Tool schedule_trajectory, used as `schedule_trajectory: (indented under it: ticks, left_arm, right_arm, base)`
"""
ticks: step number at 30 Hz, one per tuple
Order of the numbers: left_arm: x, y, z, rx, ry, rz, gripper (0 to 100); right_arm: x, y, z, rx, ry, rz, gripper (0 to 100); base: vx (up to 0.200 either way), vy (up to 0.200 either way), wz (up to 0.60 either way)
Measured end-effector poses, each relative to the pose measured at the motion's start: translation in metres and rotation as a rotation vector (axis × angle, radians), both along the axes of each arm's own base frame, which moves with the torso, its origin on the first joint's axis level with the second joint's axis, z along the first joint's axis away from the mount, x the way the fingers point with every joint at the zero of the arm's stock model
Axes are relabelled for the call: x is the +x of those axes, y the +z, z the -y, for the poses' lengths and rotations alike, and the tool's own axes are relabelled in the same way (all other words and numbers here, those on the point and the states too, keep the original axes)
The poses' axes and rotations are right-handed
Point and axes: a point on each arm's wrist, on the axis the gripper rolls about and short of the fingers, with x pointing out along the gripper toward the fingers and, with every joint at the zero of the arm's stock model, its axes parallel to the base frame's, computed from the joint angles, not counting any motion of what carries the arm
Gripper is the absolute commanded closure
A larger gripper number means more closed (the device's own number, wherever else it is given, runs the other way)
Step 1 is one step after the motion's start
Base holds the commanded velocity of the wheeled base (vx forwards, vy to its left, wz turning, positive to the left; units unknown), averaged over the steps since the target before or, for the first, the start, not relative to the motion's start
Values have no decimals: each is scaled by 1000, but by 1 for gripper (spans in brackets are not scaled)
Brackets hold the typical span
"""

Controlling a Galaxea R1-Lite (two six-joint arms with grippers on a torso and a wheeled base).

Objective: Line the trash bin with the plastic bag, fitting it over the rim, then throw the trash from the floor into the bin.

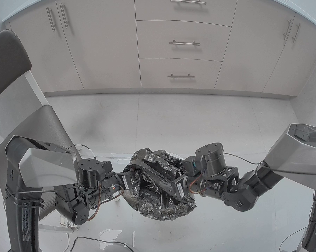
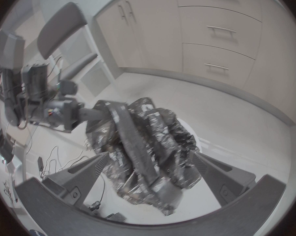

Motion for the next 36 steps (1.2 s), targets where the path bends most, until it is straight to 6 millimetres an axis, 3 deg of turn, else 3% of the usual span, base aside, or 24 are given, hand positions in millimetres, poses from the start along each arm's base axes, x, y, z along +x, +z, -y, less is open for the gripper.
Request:
schedule_trajectory:
  ticks: [10, 27, 36]
  left_arm:
    - [-1, 11, -1, -17, 2, 20, 100]
    - [-3, 19, -2, -24, 3, 36, 100]
    - [-3, 19, -2, -24, 3, 38, 100]
  right_arm:
    - [-19, -6, -9, -27, 45, -17, 0]
    - [-2, -40, -23, -59, 35, -47, 0]
    - [7, -49, -29, -67, 16, -37, 0]
  base:
    - [0, 0, 0]
    - [0, 0, 0]
    - [0, 0, 0]
